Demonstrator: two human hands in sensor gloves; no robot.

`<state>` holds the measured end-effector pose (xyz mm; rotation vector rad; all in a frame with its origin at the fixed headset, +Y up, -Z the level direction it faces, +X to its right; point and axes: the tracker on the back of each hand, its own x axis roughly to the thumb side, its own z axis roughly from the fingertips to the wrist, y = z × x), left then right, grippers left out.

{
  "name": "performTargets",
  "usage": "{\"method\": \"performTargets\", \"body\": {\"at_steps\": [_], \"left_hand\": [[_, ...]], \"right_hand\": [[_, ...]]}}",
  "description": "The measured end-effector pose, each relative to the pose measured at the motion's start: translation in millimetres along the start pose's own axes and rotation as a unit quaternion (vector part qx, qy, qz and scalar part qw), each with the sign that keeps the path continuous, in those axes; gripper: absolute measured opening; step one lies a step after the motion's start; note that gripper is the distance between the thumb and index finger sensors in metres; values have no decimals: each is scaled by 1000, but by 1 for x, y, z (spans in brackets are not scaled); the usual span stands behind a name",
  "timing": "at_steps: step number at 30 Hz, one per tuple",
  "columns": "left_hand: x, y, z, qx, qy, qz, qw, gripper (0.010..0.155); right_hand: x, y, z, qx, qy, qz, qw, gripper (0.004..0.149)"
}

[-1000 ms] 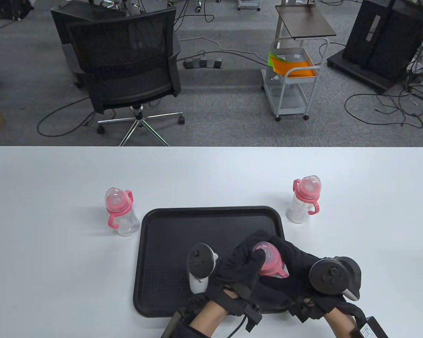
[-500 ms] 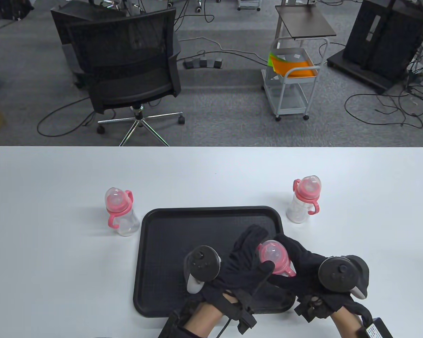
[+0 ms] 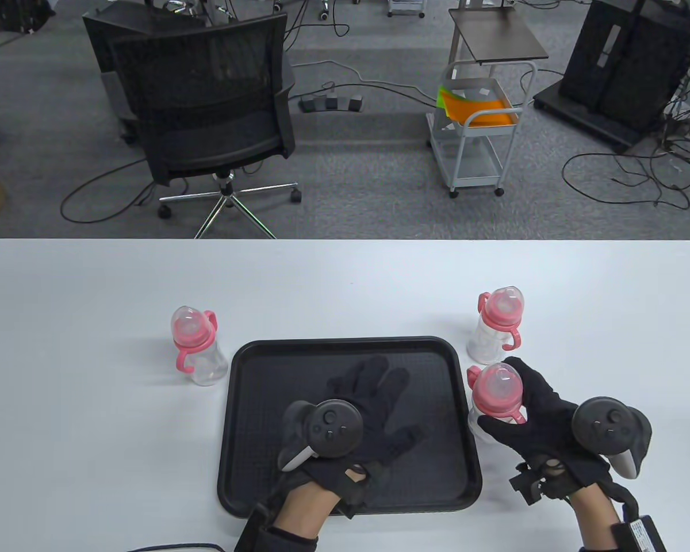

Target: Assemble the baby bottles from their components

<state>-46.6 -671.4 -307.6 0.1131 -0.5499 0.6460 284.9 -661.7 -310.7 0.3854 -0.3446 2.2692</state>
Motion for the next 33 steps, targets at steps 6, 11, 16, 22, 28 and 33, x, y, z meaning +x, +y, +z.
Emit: {"method": "performTargets", "body": {"at_steps": [6, 11, 16, 22, 28, 33], "left_hand": [[-7, -4, -1, -32, 35, -61, 997, 98], [-8, -4, -1, -38, 38, -60, 997, 97], [-6, -6, -2, -47, 36, -71, 996, 95], [-6, -6, -2, -56, 39, -75, 995, 94], [-5, -6, -2, -67, 43, -81, 994, 94], [-5, -7, -2, -75, 46, -87, 992, 94]], "right_hand": [[-20, -5, -2, 6, 38, -3, 999, 98], [-36, -7, -3, 6, 65, -4, 998, 97], [-47, -9, -4, 12, 89, 4, 996, 96], [-60, -7, -4, 37, 109, 7, 993, 97], [-69, -4, -5, 52, 123, 5, 991, 96], [-70, -4, -5, 51, 127, -1, 991, 97]]}}
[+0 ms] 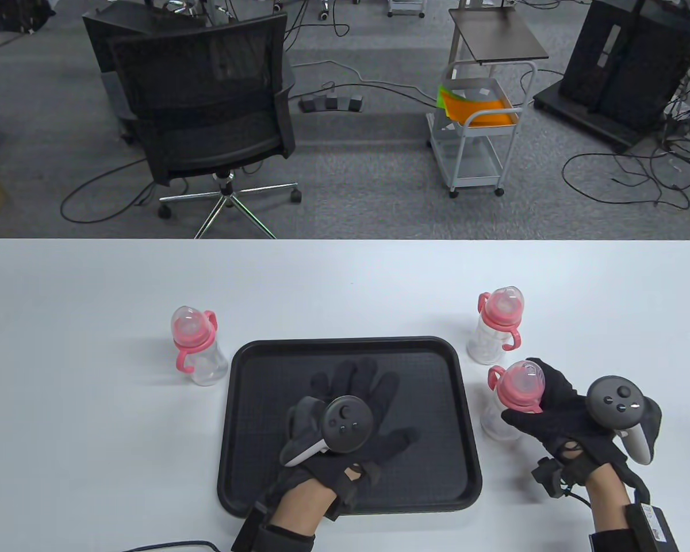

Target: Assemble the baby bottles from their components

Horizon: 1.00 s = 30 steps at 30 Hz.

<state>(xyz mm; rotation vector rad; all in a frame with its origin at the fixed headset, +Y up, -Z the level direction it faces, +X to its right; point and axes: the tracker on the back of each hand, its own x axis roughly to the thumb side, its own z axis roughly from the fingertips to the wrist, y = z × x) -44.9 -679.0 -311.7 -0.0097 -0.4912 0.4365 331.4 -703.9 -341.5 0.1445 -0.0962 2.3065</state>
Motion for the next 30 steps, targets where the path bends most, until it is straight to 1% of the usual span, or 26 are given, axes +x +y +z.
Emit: {"method": "performTargets", "body": {"at_steps": [5, 14, 15, 21, 30], "left_hand": [[-1, -1, 0, -12, 9, -11, 1000, 94], [-1, -5, -2, -34, 17, -23, 999, 94], [-1, -5, -2, -36, 18, -23, 999, 94], [-1, -5, -2, -46, 22, -25, 998, 94], [-2, -5, -3, -48, 22, -29, 998, 95]], "right_hand": [[-3, 1, 0, 12, 25, -20, 999, 97], [-4, 1, 0, 18, 30, -20, 999, 97], [-5, 0, 0, 28, 30, -21, 999, 97], [-5, -1, 0, 33, 29, -21, 999, 98], [-5, -8, 3, 38, 16, -25, 999, 107]]}}
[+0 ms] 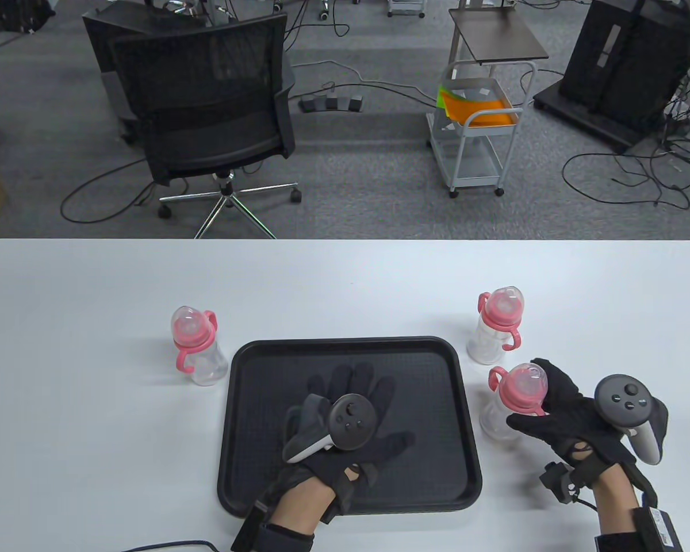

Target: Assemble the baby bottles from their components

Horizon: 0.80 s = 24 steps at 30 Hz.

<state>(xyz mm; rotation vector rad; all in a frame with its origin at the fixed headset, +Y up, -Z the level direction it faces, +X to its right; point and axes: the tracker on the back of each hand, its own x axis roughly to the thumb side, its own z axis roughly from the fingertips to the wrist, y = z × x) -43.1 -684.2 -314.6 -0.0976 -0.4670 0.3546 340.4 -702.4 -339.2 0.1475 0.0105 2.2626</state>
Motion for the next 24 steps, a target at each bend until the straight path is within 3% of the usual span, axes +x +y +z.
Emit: {"method": "performTargets", "body": {"at_steps": [6, 11, 19, 24], "left_hand": [[-1, 4, 1, 9, 9, -10, 1000, 96], [-2, 13, 5, 29, 26, -34, 999, 96], [-11, 52, 21, 94, 58, -42, 993, 97], [-21, 73, 34, 108, 80, -58, 989, 97]], "right_hand": [[7, -17, 8, -38, -26, -18, 999, 114], [27, -36, 22, -123, -68, -30, 990, 111], [86, -53, 60, -292, -156, -7, 944, 98], [137, -43, 73, -315, -212, 44, 924, 91]]}}
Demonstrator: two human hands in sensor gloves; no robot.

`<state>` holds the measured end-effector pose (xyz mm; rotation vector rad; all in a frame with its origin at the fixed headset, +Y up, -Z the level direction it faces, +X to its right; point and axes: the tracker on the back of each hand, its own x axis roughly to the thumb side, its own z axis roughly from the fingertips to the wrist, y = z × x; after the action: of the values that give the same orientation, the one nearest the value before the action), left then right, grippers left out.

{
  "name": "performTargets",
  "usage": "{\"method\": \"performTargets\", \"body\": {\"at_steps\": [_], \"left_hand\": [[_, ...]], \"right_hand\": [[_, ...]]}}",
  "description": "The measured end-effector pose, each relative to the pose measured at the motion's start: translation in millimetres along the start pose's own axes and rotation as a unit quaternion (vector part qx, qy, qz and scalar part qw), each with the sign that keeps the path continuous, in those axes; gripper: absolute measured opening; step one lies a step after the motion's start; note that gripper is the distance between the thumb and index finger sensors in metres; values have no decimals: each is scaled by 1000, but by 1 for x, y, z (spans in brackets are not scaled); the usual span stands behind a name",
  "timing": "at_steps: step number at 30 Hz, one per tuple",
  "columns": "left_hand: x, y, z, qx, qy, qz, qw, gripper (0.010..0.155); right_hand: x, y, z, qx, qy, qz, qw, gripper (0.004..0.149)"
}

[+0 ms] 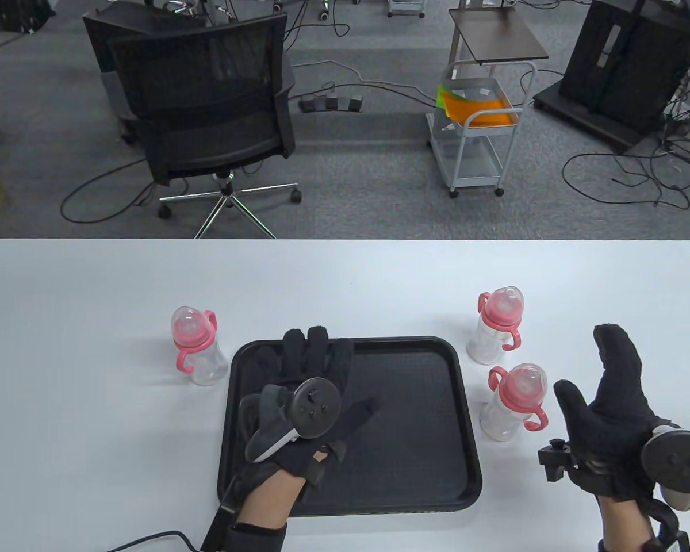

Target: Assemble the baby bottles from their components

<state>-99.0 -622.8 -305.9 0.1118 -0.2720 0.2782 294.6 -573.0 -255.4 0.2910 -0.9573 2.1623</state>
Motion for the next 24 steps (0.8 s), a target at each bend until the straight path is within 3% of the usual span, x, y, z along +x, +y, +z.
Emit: {"method": "performTargets", "body": {"at_steps": [5, 11, 18, 24], "left_hand": [[-17, 11, 14, 25, 16, -11, 999, 97], [-34, 4, 27, 26, 42, -21, 999, 95], [-49, -11, 32, -8, 49, -26, 998, 100], [-41, -12, 38, -8, 42, -55, 998, 101]], "right_hand": [[54, 21, -1, 19, -64, 56, 996, 89], [104, 65, 11, 46, -126, 110, 985, 87], [103, 122, 32, 113, -128, 143, 975, 85], [90, 148, 53, 171, -148, 206, 952, 84]]}}
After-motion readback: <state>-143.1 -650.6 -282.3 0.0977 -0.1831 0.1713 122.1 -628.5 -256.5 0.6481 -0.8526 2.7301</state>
